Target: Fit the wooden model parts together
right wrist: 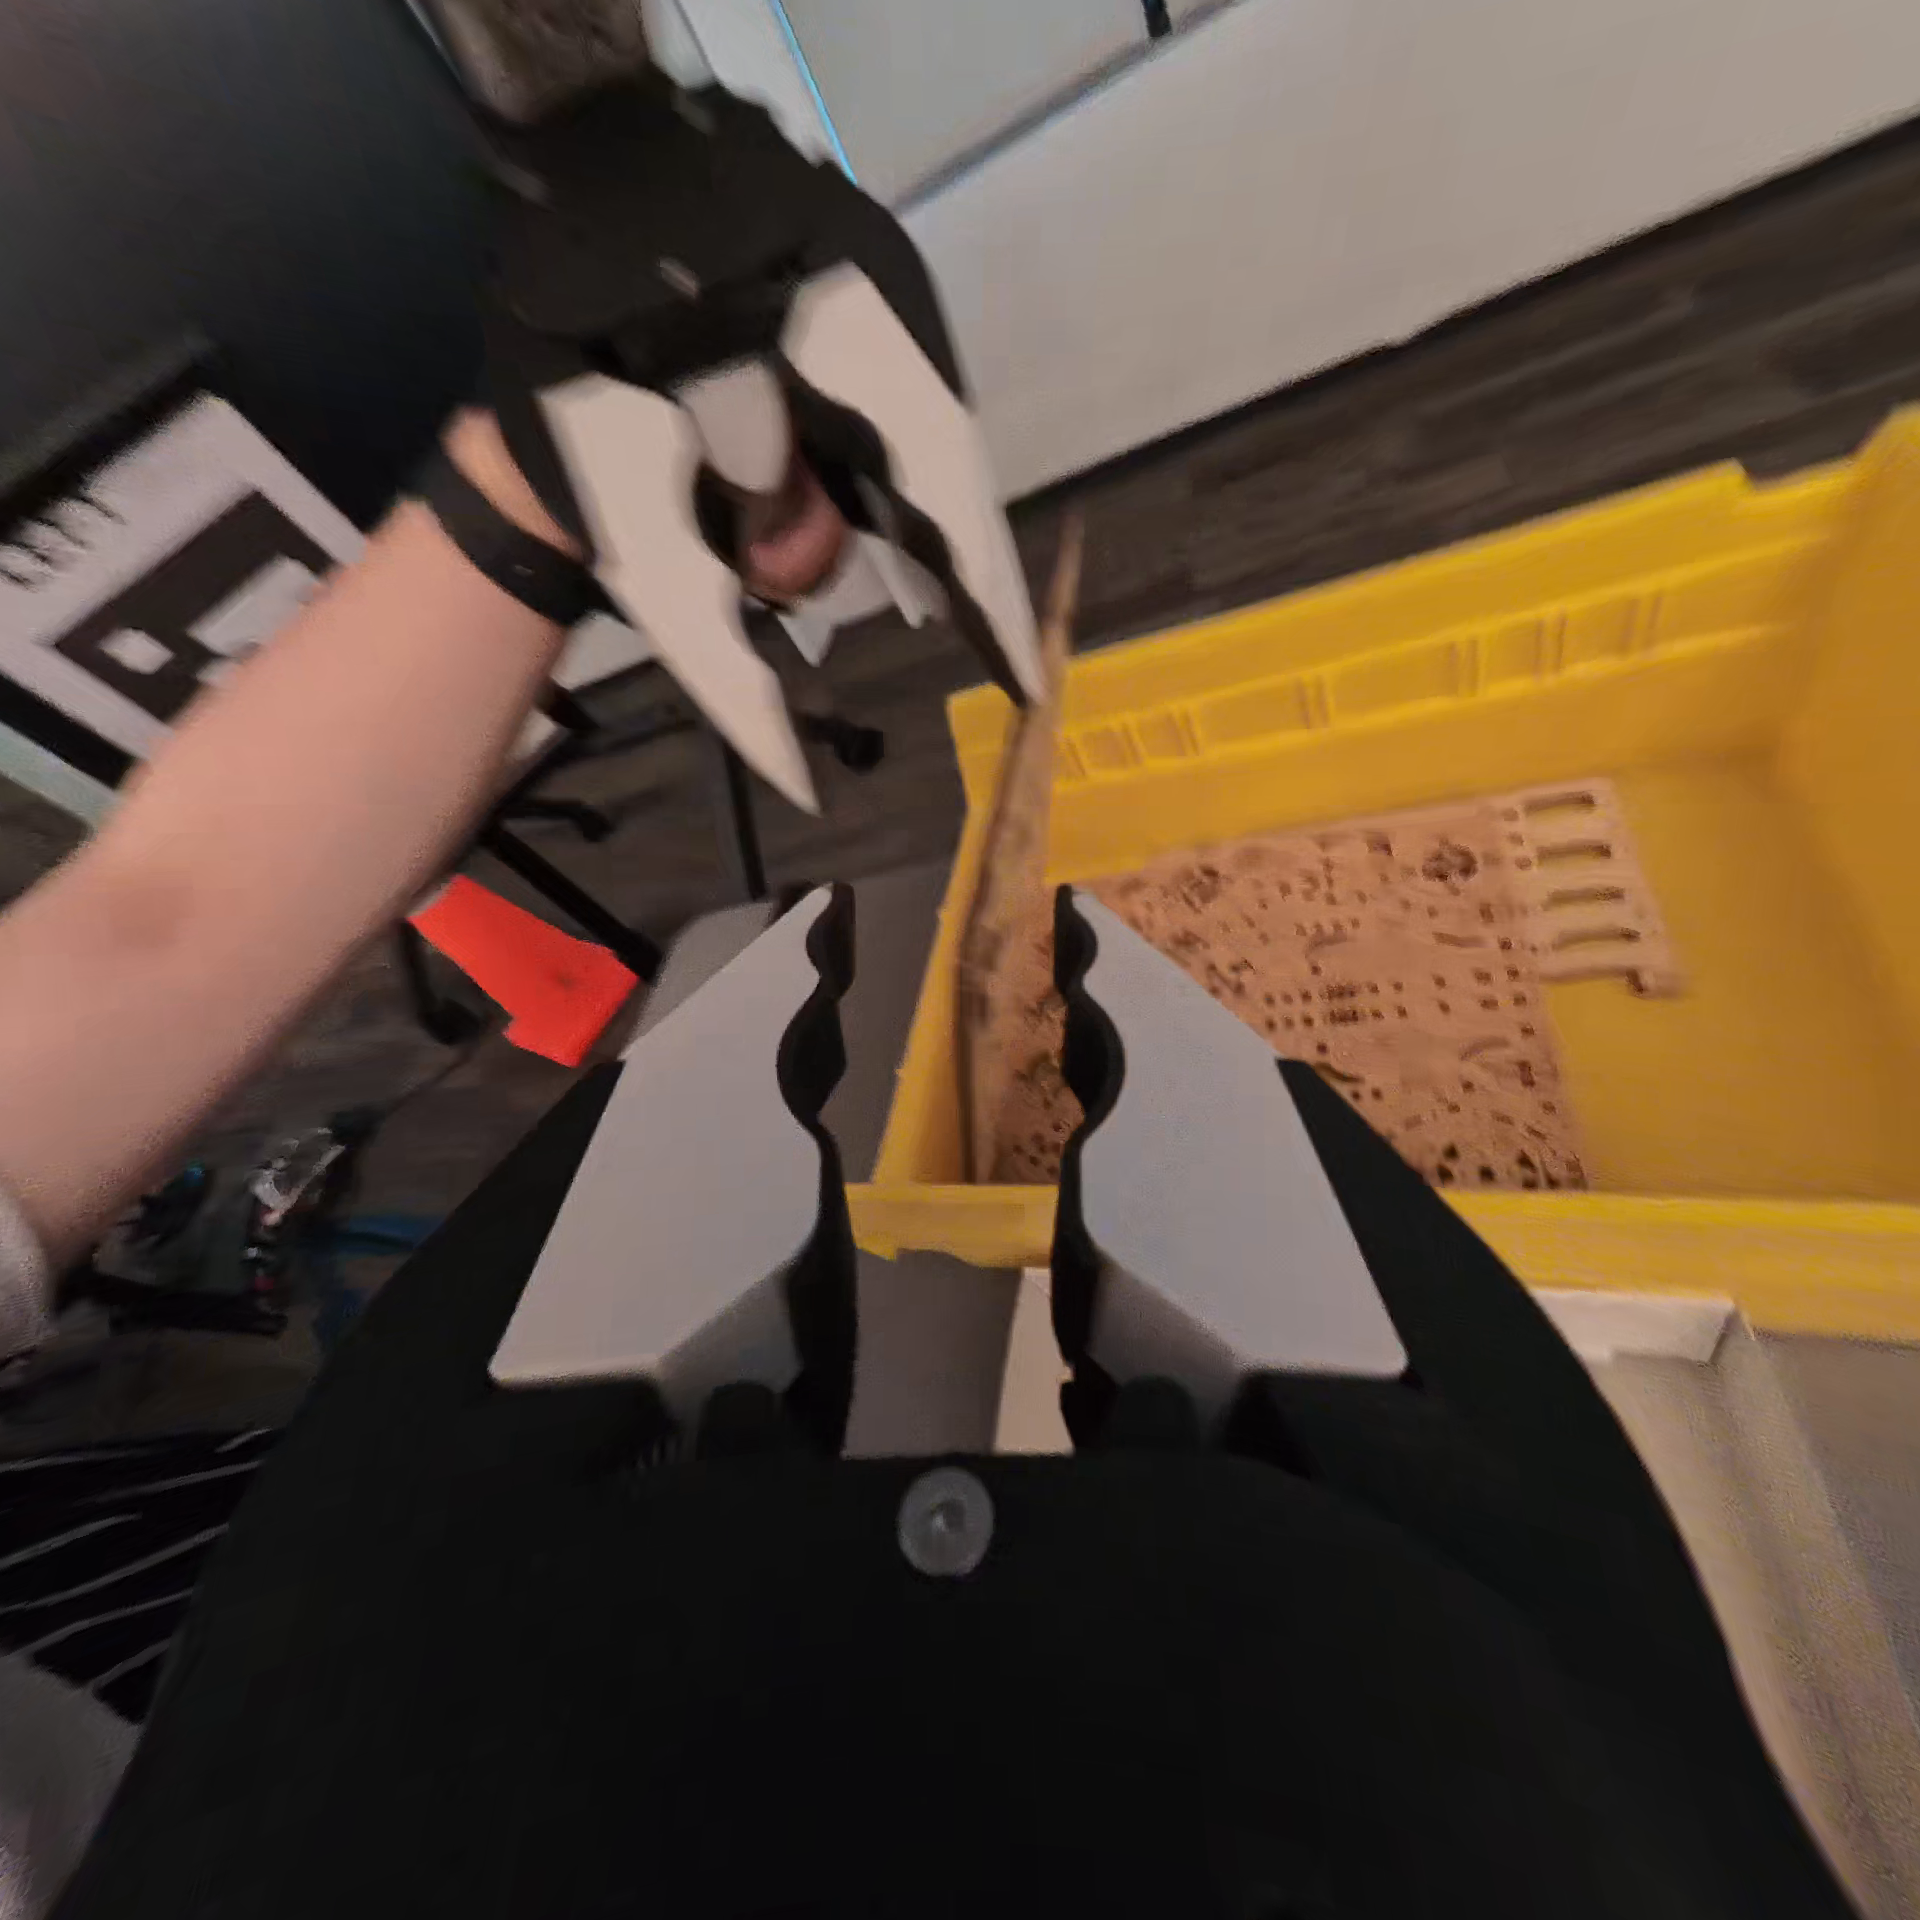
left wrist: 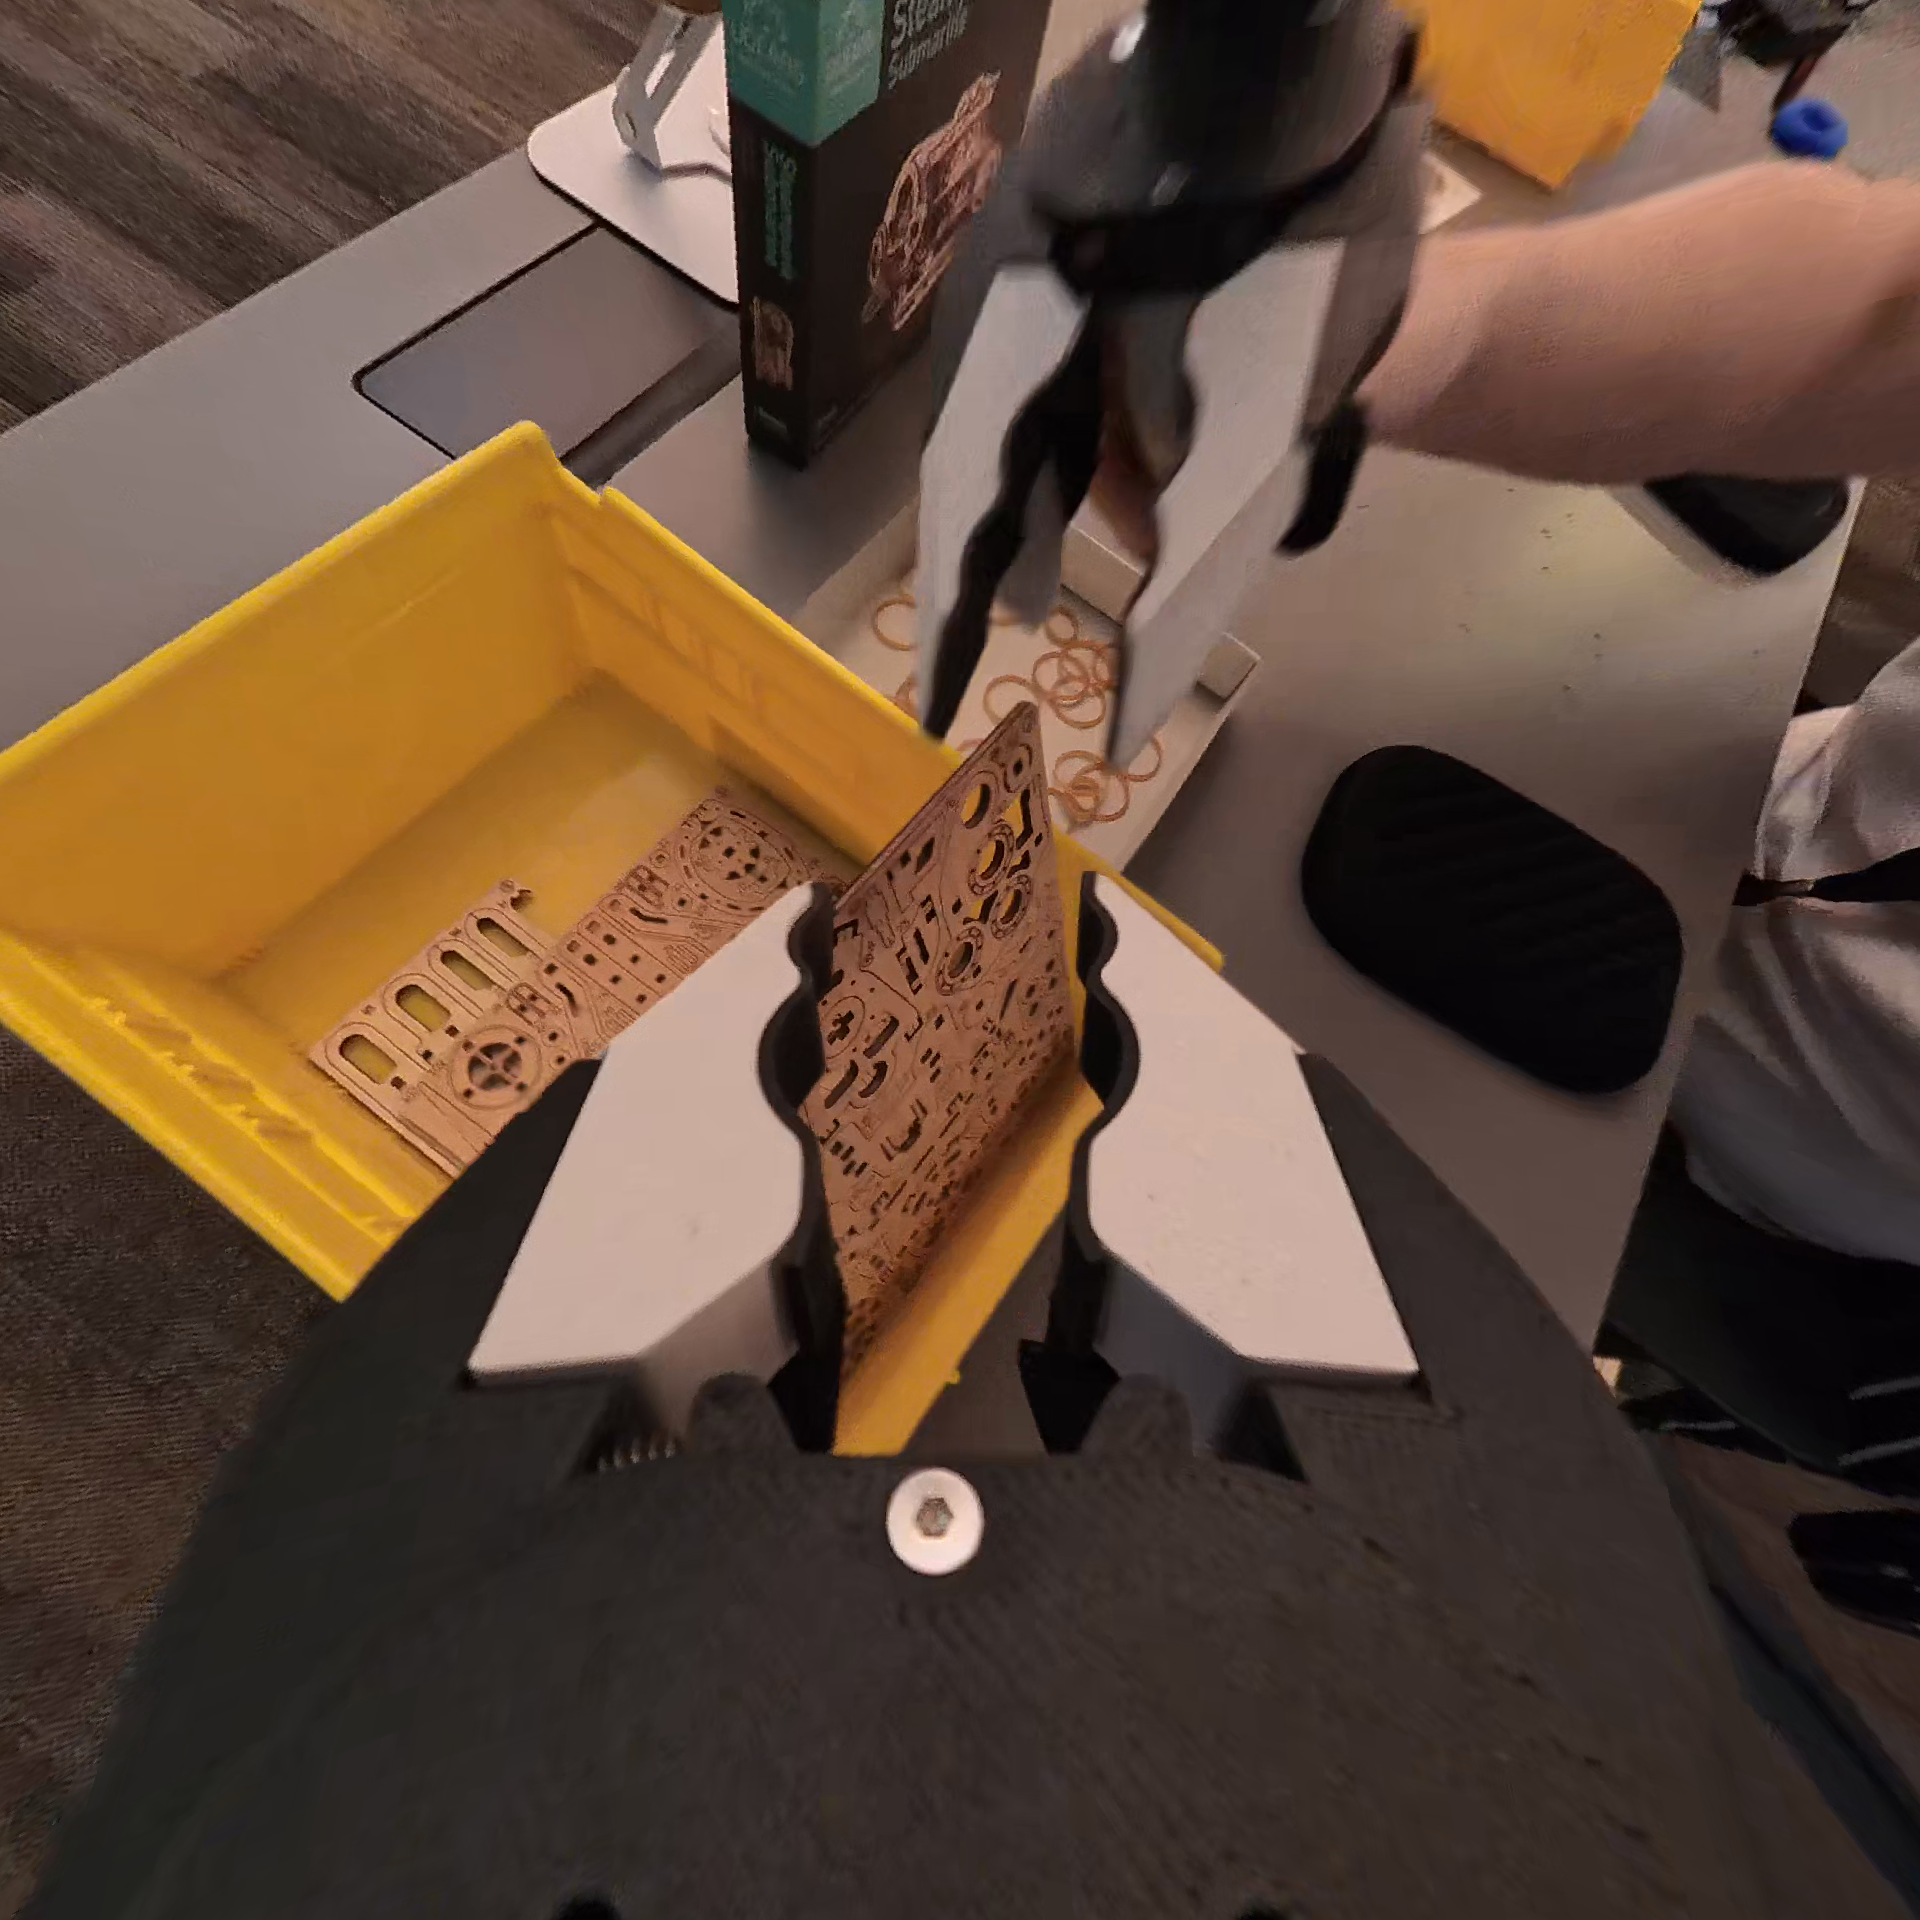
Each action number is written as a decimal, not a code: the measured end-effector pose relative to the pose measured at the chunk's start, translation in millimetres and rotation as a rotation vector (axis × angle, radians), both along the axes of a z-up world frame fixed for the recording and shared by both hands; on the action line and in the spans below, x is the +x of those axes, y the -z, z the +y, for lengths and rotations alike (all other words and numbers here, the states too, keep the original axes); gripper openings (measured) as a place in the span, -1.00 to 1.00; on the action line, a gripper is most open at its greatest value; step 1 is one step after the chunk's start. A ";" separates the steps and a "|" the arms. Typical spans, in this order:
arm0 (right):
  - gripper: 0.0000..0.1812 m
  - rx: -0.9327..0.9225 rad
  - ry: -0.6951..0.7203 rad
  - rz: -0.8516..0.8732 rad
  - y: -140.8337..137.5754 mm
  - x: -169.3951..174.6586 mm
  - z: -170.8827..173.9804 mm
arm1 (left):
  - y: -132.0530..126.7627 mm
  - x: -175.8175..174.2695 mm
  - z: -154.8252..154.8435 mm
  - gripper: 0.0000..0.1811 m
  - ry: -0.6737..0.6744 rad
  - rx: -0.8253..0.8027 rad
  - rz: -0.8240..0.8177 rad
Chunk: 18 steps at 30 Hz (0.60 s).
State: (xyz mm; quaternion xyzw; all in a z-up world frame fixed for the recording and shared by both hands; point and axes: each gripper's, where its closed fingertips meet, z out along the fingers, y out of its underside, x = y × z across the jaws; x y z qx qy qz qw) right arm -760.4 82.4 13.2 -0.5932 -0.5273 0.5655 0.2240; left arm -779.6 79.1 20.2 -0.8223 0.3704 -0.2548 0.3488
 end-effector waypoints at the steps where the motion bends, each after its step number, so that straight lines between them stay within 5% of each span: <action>1: -0.66 0.046 0.026 -0.075 18.8 -6.7 2.0 | -3.0 -1.5 -6.0 -0.50 -0.010 0.007 -0.008; 2: -0.96 0.108 0.017 -0.095 28.1 -10.3 -1.1 | -5.0 -3.8 -13.2 -0.49 -0.022 0.013 -0.013; 5: -0.99 0.178 0.079 -0.027 14.0 -17.0 -0.3 | -14.5 -18.0 -34.8 -0.39 -0.106 0.082 -0.011; 8: -0.99 0.157 0.188 0.093 -41.1 -17.8 13.3 | -58.7 -27.9 -60.8 -0.35 -0.206 0.274 -0.105; 11: -0.99 0.168 0.192 0.160 -125.5 5.4 17.6 | -108.2 -25.1 -106.7 -0.29 -0.264 0.430 -0.262; 14: -0.99 0.266 0.198 0.199 -232.5 71.5 15.5 | -103.1 -19.1 -153.8 -0.24 -0.292 0.472 -0.231; 18: -0.98 0.478 0.320 0.195 -344.7 225.0 9.4 | -63.3 -3.3 -207.4 -0.18 -0.324 0.450 -0.157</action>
